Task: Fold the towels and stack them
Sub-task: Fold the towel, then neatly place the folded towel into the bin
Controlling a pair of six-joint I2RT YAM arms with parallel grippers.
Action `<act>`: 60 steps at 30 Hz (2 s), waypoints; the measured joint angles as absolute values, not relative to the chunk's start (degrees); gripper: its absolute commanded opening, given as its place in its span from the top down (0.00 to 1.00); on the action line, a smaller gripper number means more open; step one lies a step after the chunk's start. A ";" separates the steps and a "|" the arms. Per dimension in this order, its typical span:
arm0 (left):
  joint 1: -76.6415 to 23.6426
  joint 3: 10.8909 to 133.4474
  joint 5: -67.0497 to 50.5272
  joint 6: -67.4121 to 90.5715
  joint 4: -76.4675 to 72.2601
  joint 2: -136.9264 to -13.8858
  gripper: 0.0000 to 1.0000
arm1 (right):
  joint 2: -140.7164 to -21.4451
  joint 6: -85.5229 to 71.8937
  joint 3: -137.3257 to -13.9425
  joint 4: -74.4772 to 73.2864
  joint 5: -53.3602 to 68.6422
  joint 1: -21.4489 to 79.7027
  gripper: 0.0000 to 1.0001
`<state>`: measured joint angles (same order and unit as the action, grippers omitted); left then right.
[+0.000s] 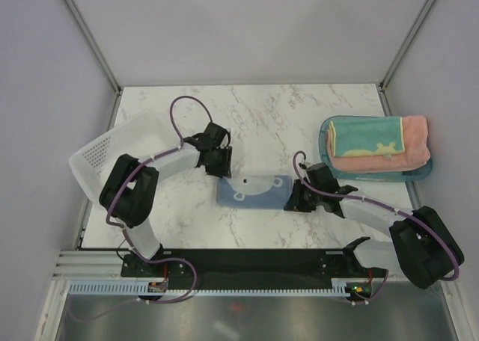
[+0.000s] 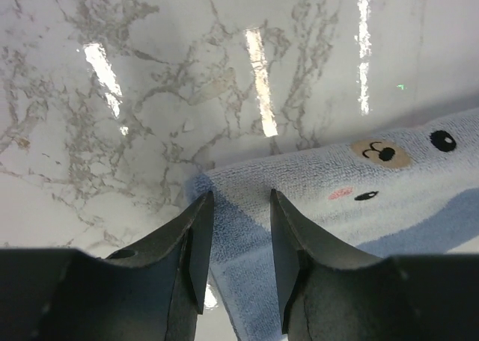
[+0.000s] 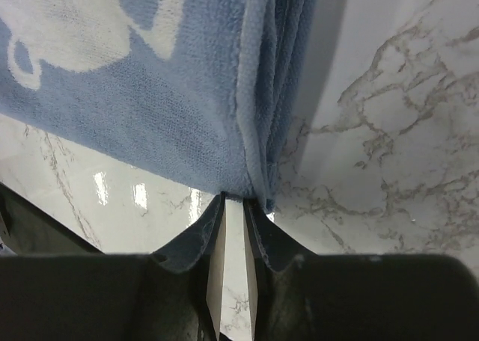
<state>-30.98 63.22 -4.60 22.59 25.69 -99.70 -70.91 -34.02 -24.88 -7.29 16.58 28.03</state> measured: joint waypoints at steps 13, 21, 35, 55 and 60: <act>-28.69 64.12 -4.75 22.22 27.99 -97.03 0.47 | -66.54 -32.27 -31.83 -11.64 13.26 28.03 0.64; -30.65 58.35 -9.47 23.66 26.06 -80.31 0.50 | -72.69 -29.78 -41.45 -11.16 10.37 27.90 0.65; -35.44 37.52 -11.86 31.81 20.38 -76.66 0.51 | -84.95 -25.61 -40.91 -6.07 10.50 24.82 0.65; -34.41 50.48 -5.13 32.23 23.99 -75.07 0.49 | -76.82 -22.68 -45.30 -14.85 13.10 23.31 0.25; -32.36 50.30 -5.02 32.23 23.42 -83.46 0.49 | -79.40 -22.76 -44.12 -14.39 13.21 23.00 0.26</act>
<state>-32.36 50.30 -5.02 32.23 23.42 -83.46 -79.40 -22.76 -44.12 -14.39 13.21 23.00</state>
